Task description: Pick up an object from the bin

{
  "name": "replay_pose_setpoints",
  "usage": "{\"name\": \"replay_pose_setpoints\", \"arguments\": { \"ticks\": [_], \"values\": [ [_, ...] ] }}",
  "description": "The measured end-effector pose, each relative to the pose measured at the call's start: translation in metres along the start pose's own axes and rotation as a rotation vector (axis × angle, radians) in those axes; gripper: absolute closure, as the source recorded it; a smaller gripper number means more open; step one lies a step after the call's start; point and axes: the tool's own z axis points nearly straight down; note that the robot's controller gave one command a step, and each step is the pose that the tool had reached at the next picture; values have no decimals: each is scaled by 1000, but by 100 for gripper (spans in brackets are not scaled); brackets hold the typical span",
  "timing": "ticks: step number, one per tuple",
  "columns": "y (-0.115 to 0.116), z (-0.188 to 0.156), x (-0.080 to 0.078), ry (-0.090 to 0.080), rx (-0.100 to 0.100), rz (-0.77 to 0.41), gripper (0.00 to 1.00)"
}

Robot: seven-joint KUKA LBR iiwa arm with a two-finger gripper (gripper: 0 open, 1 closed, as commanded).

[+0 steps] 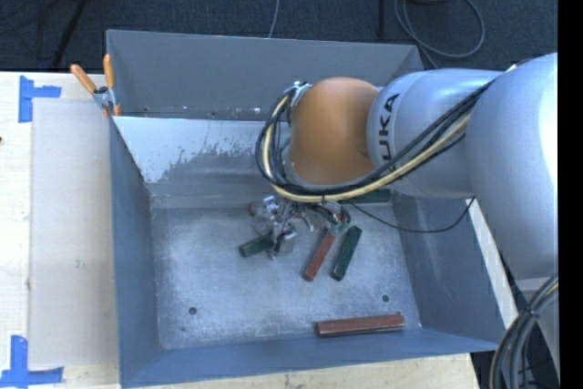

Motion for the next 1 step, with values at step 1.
{"name": "replay_pose_setpoints", "arguments": {
  "ticks": [1],
  "values": [
    [13, -153, 52, -3, 2, -370, 100]
  ]
}}
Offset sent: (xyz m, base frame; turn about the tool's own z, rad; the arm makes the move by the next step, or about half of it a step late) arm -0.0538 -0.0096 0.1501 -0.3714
